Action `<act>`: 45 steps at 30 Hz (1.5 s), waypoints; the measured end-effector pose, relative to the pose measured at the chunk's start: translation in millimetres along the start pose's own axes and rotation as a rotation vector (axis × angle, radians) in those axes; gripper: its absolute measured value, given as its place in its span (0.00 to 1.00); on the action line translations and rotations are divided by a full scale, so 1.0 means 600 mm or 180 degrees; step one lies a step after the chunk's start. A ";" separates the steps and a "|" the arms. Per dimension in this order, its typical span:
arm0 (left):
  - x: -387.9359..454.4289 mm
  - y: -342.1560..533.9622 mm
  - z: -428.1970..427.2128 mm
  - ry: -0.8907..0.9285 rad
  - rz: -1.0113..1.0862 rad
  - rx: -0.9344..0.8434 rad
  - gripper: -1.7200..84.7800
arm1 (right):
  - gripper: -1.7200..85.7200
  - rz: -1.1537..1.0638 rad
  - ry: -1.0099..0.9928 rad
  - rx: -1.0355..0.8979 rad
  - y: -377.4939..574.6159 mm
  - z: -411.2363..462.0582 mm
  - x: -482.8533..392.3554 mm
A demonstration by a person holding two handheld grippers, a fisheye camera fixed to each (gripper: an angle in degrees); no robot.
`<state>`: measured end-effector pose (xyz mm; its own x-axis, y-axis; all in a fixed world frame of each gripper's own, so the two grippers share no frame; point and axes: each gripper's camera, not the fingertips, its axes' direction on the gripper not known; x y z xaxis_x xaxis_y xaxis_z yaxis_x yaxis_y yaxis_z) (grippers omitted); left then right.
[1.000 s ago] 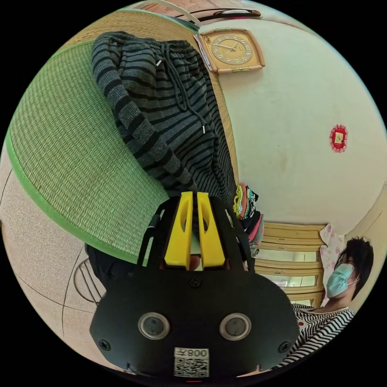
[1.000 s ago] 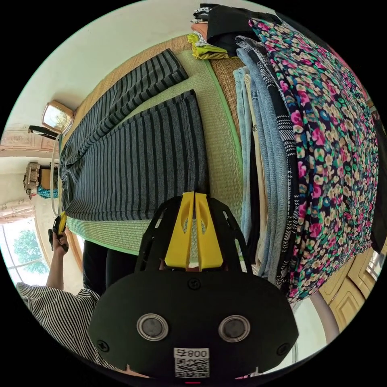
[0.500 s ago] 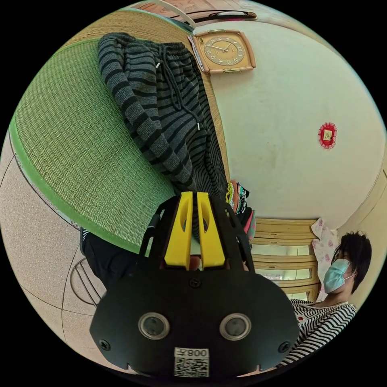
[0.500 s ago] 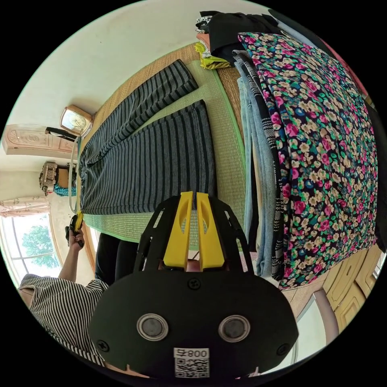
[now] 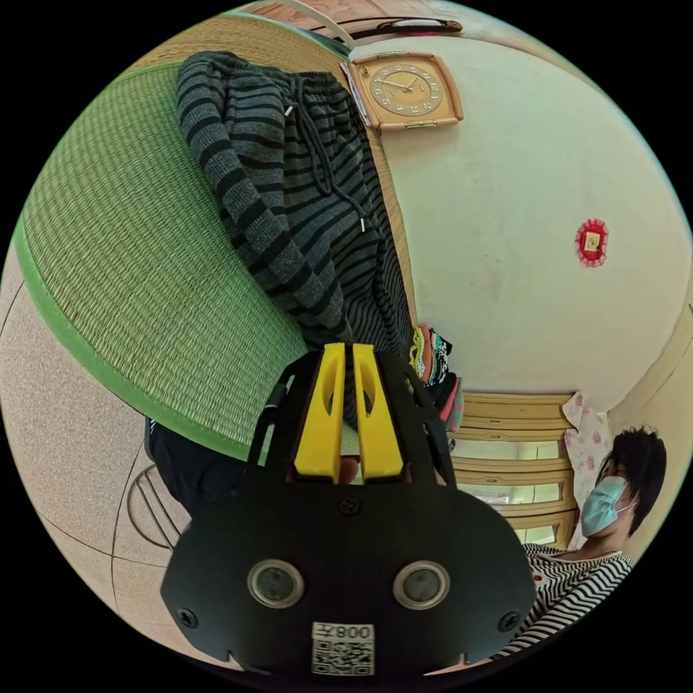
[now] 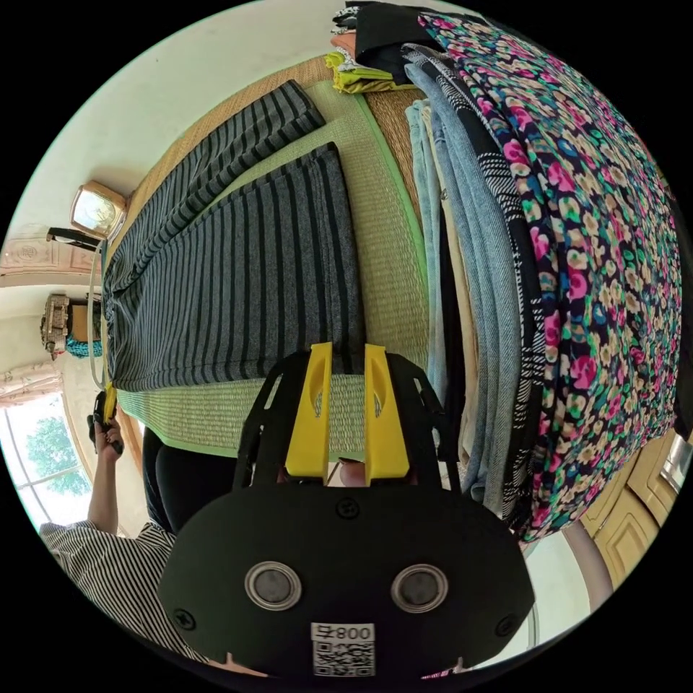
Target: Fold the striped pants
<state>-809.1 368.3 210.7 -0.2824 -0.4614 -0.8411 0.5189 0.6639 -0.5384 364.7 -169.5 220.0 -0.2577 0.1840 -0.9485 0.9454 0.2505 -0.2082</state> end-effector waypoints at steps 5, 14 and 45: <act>0.010 0.007 -0.015 -0.0016 -0.0038 0.0042 0.04 | 0.10 0.0069 -0.0138 0.0038 -0.005 -0.001 0.017; 0.023 0.013 -0.030 0.0091 -0.0080 0.0112 0.04 | 0.09 -0.0020 -0.0070 -0.0038 -0.020 -0.014 0.021; 0.040 -0.038 -0.050 -0.0588 -0.0068 0.0540 0.11 | 0.08 -0.0231 -0.0331 0.0132 0.037 -0.141 0.025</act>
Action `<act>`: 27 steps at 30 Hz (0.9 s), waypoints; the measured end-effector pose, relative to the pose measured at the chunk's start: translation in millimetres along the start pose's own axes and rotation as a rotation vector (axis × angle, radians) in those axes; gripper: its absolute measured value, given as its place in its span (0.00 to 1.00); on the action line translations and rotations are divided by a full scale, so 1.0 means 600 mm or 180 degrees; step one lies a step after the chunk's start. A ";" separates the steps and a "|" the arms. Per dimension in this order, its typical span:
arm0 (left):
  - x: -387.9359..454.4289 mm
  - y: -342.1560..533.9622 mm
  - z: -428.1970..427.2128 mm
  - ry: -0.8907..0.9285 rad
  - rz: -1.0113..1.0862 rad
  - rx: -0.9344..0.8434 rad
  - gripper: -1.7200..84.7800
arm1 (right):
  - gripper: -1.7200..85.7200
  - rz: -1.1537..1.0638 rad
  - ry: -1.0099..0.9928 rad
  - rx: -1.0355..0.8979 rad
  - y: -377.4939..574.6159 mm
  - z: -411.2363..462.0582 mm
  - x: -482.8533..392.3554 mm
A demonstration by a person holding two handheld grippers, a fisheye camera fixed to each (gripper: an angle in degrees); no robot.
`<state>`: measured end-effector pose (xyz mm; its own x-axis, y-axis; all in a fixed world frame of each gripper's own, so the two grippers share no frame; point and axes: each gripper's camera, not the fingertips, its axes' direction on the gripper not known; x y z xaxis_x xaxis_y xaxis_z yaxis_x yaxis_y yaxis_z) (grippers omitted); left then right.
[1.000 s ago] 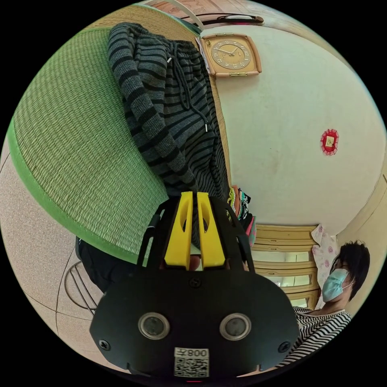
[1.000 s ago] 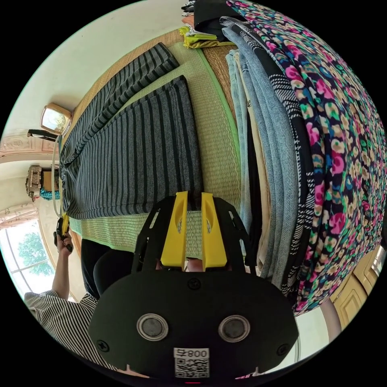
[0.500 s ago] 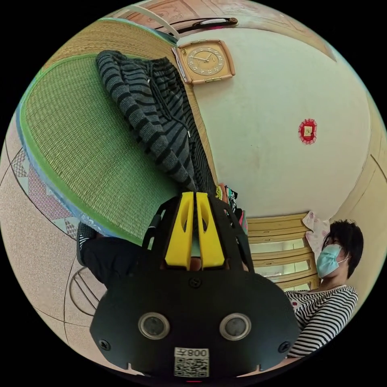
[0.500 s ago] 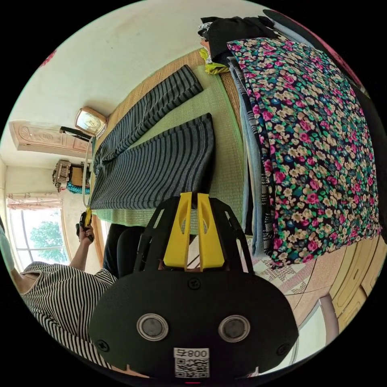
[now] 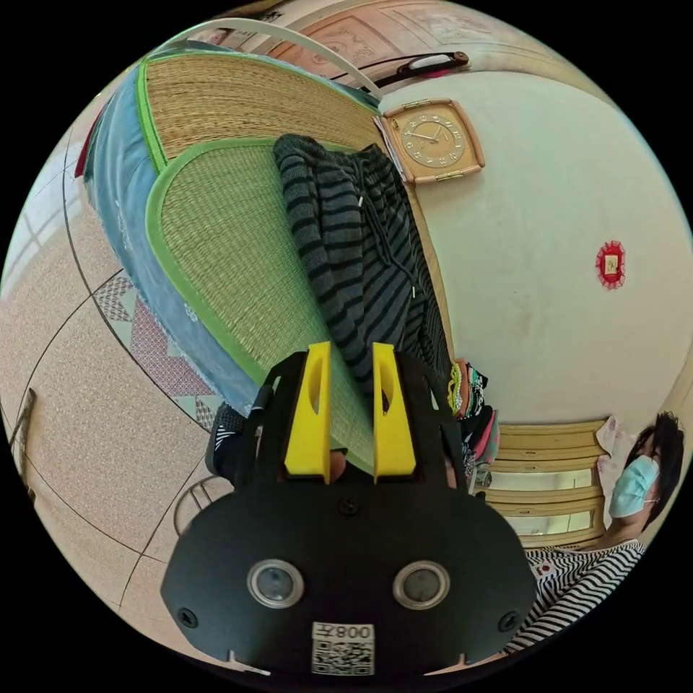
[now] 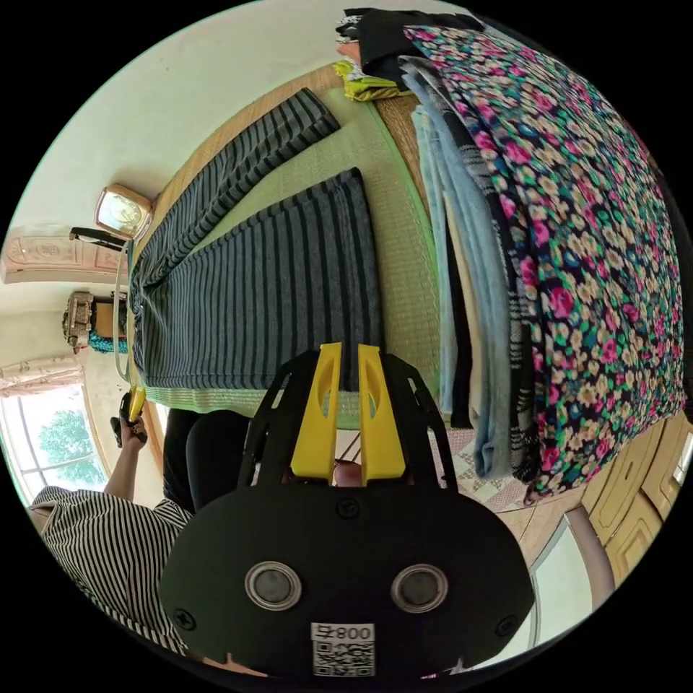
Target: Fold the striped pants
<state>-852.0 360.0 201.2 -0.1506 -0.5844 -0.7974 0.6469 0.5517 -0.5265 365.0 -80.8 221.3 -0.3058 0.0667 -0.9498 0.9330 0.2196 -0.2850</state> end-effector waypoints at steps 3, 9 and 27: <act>-0.002 -0.048 0.047 -0.0078 -0.0132 -0.0041 0.10 | 0.08 -0.0397 -0.0041 0.0057 -0.039 0.004 -0.075; 0.040 -0.052 0.087 -0.0560 0.0258 0.0176 0.05 | 0.08 -0.1261 -0.0287 0.0013 -0.130 0.049 -0.246; 0.267 -0.155 0.534 -0.1115 0.2332 -0.0630 0.02 | 0.06 -0.3172 0.1075 -0.0190 -0.266 0.225 -0.641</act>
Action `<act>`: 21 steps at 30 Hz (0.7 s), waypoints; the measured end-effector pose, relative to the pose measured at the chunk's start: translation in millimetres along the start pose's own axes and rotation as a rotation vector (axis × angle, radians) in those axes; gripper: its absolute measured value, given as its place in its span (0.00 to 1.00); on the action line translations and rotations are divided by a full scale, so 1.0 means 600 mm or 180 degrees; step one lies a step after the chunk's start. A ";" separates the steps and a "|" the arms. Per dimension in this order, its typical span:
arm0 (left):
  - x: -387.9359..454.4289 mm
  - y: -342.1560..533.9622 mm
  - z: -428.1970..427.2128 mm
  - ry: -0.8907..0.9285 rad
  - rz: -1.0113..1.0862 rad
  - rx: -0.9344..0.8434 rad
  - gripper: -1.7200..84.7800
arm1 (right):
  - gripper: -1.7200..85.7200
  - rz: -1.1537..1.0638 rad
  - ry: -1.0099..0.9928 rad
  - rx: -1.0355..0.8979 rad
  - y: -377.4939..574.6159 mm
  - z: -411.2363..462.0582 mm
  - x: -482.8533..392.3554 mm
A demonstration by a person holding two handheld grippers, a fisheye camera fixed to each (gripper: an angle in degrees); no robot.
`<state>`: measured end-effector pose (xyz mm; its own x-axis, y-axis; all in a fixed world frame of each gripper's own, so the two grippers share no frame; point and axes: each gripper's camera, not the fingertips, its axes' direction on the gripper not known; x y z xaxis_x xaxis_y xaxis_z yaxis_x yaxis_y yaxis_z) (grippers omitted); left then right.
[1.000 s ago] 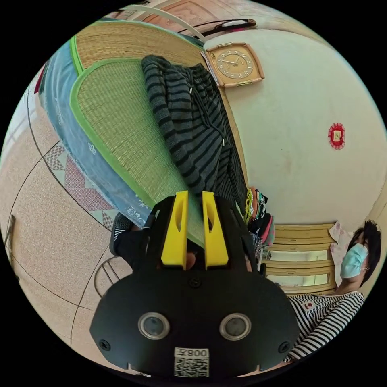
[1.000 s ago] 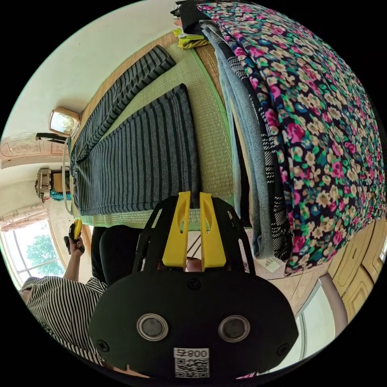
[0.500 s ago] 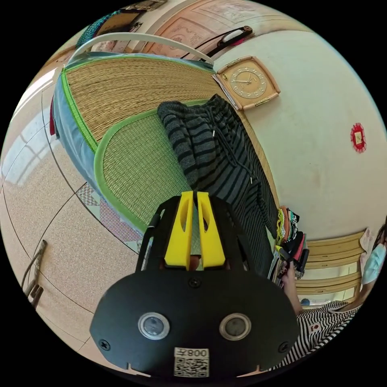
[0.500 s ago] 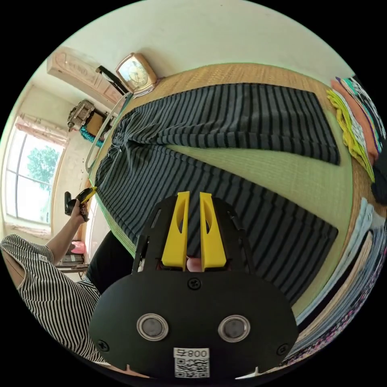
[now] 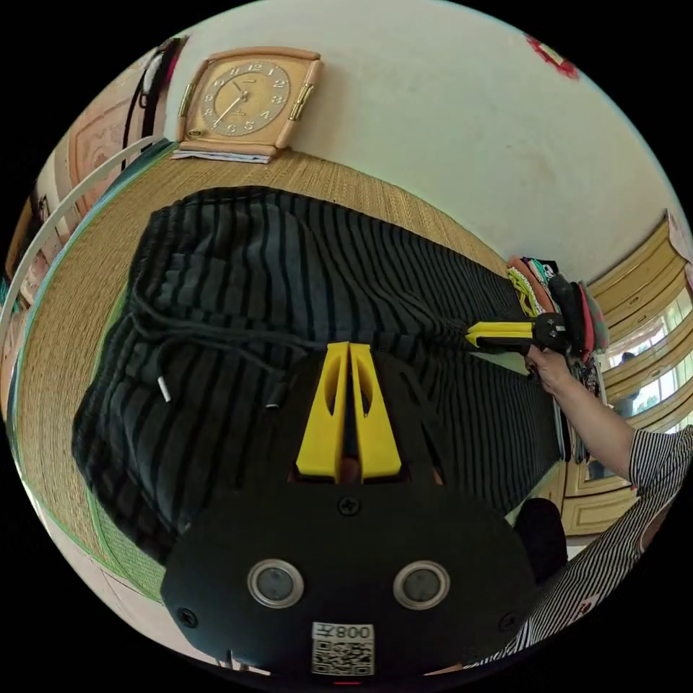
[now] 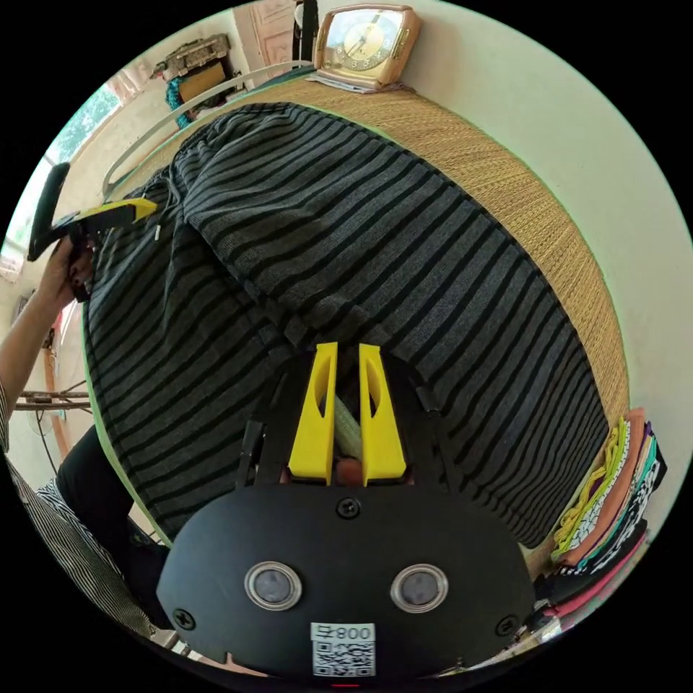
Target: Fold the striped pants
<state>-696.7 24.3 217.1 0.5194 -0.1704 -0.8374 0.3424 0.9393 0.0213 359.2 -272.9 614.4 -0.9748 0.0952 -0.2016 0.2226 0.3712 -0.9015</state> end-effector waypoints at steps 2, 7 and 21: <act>0.018 -0.034 0.053 -0.0252 0.0104 -0.0041 0.02 | 0.03 0.0068 0.0244 0.0036 -0.006 -0.011 -0.001; 0.034 -0.059 0.141 -0.0529 0.0313 -0.0265 0.03 | 0.02 0.0208 -0.0031 0.0023 -0.023 -0.010 0.019; 0.216 -0.105 0.322 -0.0470 0.1994 -0.0361 0.11 | 0.11 0.1266 0.0101 0.0253 0.177 -0.108 0.115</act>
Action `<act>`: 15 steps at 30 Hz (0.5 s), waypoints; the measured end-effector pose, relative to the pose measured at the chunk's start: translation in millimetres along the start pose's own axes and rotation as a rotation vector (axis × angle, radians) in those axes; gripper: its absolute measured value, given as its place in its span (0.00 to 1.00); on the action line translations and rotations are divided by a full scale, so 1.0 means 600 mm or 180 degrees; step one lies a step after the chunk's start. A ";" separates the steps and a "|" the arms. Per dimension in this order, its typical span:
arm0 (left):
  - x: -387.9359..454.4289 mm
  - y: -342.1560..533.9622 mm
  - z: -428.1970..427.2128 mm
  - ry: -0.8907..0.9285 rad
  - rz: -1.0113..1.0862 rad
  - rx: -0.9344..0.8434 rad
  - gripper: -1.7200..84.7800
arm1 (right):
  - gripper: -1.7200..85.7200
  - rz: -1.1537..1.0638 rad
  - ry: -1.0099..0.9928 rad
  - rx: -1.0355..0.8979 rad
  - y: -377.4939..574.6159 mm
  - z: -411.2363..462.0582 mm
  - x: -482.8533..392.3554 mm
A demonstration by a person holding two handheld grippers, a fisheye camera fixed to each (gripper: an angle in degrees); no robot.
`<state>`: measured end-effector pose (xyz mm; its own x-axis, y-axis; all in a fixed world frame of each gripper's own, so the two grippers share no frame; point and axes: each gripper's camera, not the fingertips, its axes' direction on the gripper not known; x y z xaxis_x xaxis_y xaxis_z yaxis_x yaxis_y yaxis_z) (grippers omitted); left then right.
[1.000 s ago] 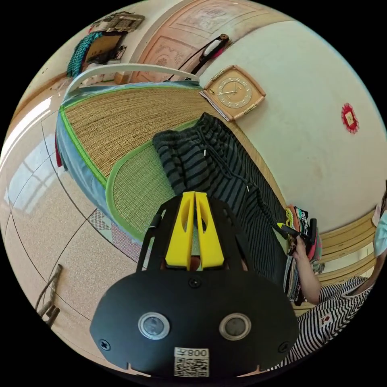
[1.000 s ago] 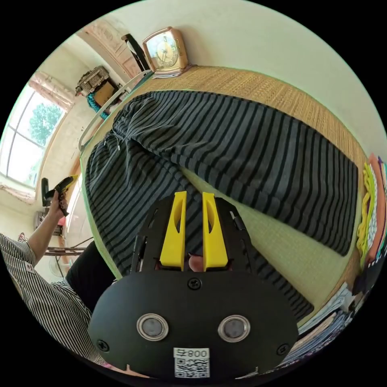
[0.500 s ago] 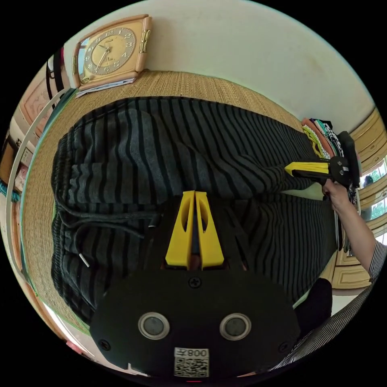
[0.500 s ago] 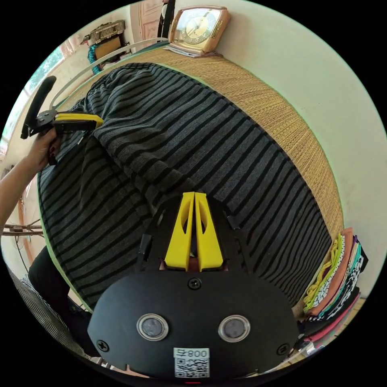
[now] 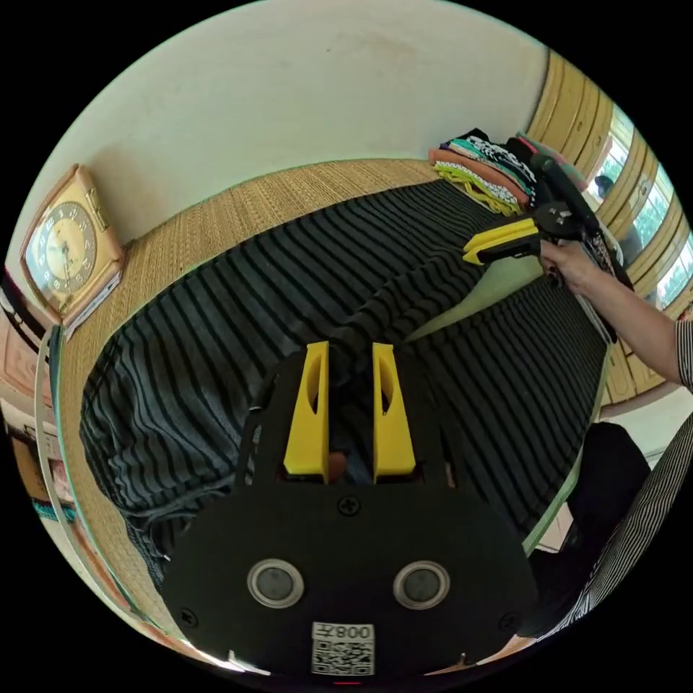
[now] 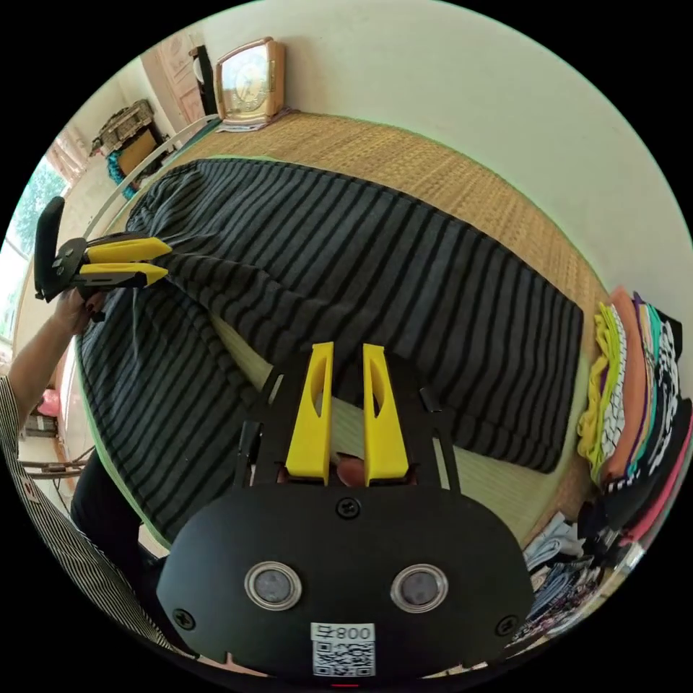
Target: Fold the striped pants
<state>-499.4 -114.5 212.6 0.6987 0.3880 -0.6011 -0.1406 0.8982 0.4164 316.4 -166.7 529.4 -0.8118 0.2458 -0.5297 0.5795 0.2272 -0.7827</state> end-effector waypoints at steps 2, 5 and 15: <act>0.018 -0.018 0.054 -0.0170 0.0310 -0.0372 0.09 | 0.11 0.0428 0.0111 0.0066 0.028 -0.019 0.069; 0.018 -0.018 0.091 -0.0240 0.0399 -0.0348 0.06 | 0.12 0.1155 0.0219 0.0072 0.070 -0.040 0.194; -0.034 -0.026 0.181 -0.0247 0.0162 -0.0076 0.04 | 0.09 0.1866 -0.0138 -0.0305 0.101 -0.013 0.315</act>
<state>-435.3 -159.2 292.6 0.7422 0.4171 -0.5246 -0.1934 0.8828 0.4282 198.7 -98.9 384.7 -0.3555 0.3178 -0.8790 0.9342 0.1498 -0.3236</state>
